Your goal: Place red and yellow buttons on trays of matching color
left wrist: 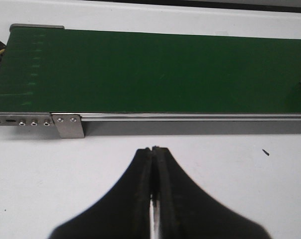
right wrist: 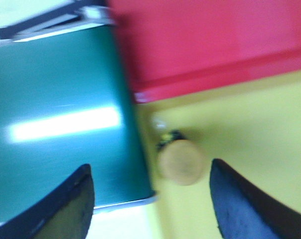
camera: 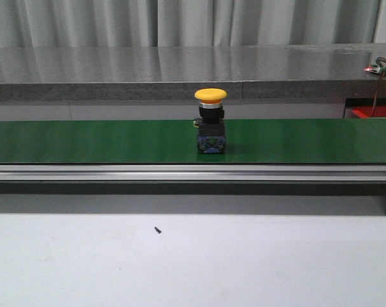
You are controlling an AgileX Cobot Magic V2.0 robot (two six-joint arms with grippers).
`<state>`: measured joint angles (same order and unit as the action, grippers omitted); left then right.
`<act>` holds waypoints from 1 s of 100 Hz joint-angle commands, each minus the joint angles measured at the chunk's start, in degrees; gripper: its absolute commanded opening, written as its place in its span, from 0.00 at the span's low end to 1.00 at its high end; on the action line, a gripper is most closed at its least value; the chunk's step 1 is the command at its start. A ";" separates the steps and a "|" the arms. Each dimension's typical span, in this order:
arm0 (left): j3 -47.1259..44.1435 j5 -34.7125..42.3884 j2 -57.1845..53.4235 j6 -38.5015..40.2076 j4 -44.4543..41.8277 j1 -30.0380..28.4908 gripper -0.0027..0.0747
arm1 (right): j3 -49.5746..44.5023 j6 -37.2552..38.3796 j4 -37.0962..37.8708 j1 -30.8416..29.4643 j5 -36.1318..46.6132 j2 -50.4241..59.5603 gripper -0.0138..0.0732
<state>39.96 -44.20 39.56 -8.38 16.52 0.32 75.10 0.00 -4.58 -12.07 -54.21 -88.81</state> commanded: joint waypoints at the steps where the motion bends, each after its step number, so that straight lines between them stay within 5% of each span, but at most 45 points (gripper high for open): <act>1: 1.48 3.81 -0.18 0.04 1.29 0.31 0.01 | 1.35 -1.43 -2.48 3.43 0.39 3.89 0.73; 41: 1.48 3.81 -0.18 0.04 1.29 0.31 0.01 | 3.46 -1.37 -2.83 24.34 -2.00 3.58 0.73; 100: 1.48 3.81 -0.18 0.04 1.29 0.31 0.01 | 17.06 -1.20 -6.11 31.84 -9.35 -8.96 0.73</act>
<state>39.96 -44.20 39.56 -8.38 16.52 0.32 89.28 -0.80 -8.96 19.83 -64.10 -98.89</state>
